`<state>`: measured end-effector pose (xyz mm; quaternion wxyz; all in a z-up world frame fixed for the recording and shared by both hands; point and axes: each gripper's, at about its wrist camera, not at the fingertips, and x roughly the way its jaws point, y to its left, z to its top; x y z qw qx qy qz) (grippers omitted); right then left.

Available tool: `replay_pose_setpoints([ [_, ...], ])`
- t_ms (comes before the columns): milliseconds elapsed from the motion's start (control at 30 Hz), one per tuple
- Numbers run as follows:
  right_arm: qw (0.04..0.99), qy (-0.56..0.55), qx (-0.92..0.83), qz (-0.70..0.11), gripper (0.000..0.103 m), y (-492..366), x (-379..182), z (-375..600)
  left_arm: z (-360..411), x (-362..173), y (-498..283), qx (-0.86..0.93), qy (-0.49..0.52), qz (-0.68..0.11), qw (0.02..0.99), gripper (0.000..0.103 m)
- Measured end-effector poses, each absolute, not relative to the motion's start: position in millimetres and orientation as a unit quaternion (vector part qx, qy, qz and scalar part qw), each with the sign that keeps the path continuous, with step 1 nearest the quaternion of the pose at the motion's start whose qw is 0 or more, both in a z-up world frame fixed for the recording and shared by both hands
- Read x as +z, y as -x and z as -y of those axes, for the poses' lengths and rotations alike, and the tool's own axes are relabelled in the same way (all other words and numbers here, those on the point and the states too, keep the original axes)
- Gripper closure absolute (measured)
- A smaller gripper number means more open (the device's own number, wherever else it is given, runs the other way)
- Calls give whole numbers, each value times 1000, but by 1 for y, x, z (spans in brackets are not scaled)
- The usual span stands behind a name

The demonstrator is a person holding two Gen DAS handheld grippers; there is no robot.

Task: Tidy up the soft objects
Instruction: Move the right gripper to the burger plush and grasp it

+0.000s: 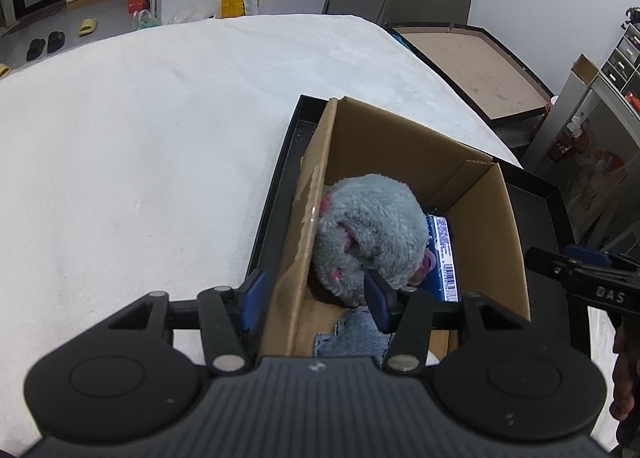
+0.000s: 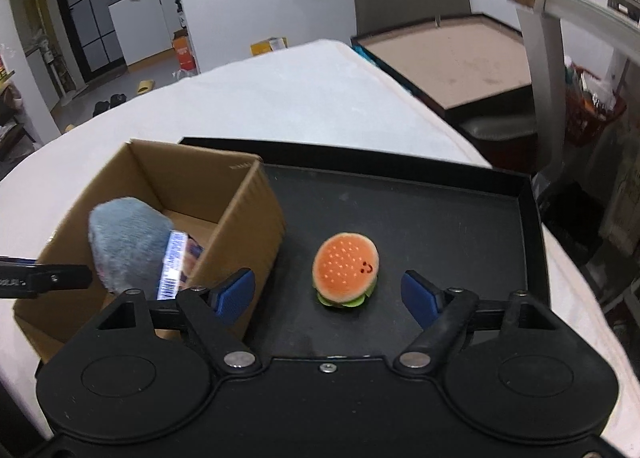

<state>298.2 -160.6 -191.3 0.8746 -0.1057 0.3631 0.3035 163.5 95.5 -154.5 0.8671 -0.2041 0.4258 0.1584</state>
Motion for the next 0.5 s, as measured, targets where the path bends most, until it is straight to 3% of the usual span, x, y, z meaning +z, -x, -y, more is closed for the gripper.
replay_pose_setpoints([
  [500, 866, 115, 303, -380, 29, -324, -224, 153, -77, -164, -179, 184, 165, -440, 863, 48],
])
